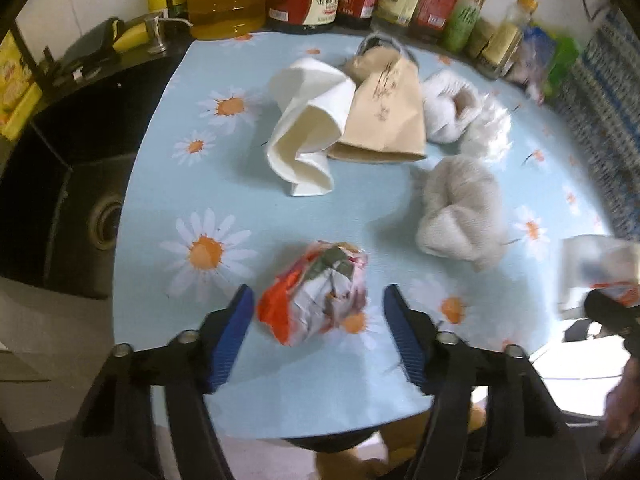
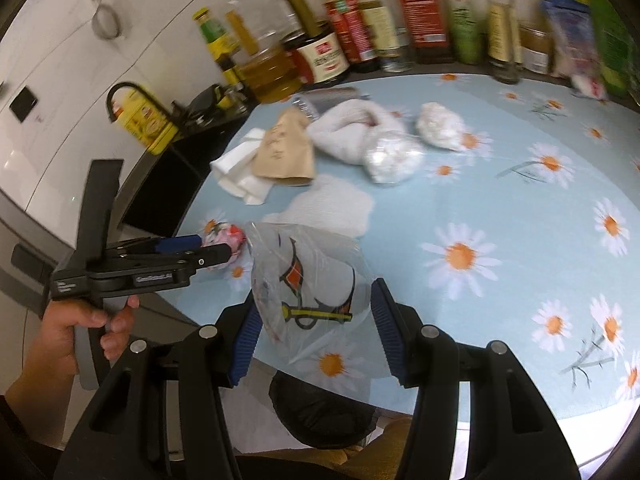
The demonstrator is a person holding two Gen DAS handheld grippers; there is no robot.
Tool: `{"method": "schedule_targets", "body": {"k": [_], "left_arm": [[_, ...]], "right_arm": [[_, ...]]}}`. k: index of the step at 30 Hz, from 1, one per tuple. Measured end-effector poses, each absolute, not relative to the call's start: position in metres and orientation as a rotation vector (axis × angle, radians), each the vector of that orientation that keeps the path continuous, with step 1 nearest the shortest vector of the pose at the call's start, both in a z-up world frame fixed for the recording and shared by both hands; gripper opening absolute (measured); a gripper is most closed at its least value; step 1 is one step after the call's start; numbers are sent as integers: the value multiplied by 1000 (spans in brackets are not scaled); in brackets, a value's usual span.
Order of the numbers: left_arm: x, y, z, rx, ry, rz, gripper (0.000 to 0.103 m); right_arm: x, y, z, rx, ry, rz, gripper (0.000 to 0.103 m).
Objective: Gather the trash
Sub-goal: 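Move the left tool to the red-and-white wrapper and close on it, then carry the wrapper down over the black bin and open the left tool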
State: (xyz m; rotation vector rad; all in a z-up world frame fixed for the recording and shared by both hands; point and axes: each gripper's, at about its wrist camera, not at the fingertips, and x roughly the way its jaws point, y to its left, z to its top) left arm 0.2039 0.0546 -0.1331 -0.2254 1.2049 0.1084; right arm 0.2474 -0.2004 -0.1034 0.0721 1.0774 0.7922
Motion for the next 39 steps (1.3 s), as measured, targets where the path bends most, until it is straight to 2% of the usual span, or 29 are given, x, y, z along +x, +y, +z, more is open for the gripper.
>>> {"method": "schedule_targets", "body": {"k": [8,24,39], "left_arm": [[210,49,-133,-206,1209,87,46],[169,37,-98,-242,1125,61,46],[99,34,-104,-329,1120,63,46]], "right_arm": [[246,-222,-108,102,1086,745,53],[226,-202,-100,64,1070,801,54],[177,-165,-110,-17,1101,887,54]]}}
